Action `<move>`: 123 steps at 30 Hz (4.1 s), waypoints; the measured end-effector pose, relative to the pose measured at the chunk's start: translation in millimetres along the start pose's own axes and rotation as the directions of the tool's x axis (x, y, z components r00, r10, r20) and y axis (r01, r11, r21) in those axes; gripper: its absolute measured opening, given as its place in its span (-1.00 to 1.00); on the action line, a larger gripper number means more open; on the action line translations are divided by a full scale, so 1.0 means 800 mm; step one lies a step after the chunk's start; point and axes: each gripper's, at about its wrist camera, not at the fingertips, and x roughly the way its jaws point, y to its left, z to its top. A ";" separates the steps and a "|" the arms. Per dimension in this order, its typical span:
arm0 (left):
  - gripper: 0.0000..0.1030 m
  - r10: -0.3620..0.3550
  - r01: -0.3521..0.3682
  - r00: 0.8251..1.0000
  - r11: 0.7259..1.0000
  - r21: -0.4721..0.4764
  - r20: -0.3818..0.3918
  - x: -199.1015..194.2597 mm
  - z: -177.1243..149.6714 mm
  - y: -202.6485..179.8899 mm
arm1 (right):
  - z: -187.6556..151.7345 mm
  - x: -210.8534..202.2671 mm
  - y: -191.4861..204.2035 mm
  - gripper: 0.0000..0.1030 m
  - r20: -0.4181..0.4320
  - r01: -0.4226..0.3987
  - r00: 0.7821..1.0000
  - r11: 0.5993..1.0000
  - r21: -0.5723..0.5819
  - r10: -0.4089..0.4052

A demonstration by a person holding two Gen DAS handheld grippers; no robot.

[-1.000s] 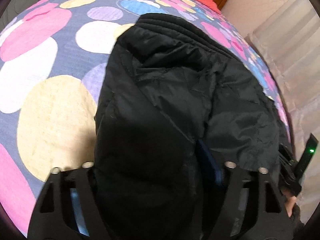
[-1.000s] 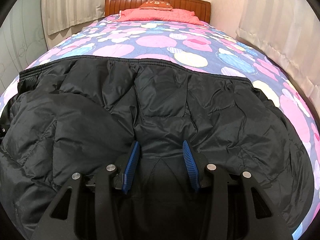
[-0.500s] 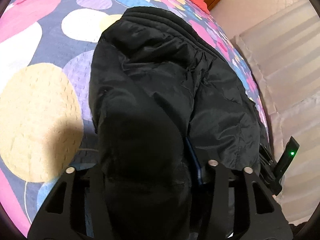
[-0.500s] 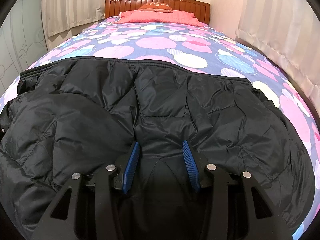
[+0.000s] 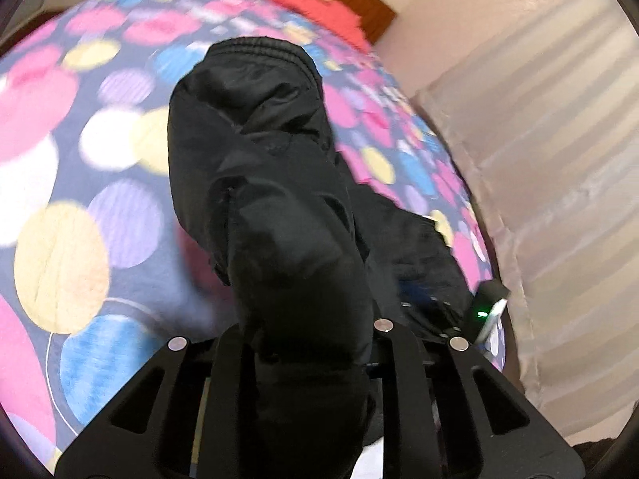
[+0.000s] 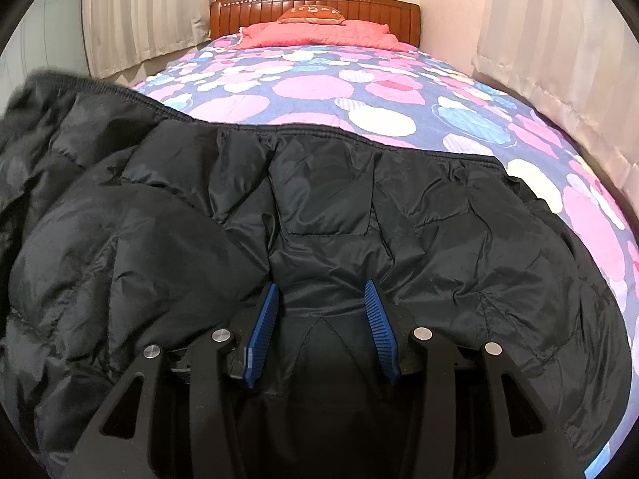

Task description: Fold large clothes

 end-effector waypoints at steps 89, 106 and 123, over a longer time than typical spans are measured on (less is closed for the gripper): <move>0.33 0.280 -0.294 0.947 0.953 0.070 0.156 0.103 -0.088 -0.145 | 0.027 -0.092 -0.168 0.55 0.061 0.003 0.998 0.984 0.179 -0.014; 0.51 0.214 -0.222 0.967 0.974 0.047 0.138 0.135 -0.095 -0.126 | 0.006 -0.052 -0.182 0.60 -0.058 -0.007 0.998 0.970 0.242 0.022; 0.49 0.190 -0.206 0.976 0.964 0.167 0.106 0.160 -0.086 -0.177 | 0.006 -0.063 -0.228 -0.82 -0.006 -0.059 0.998 0.966 0.252 0.062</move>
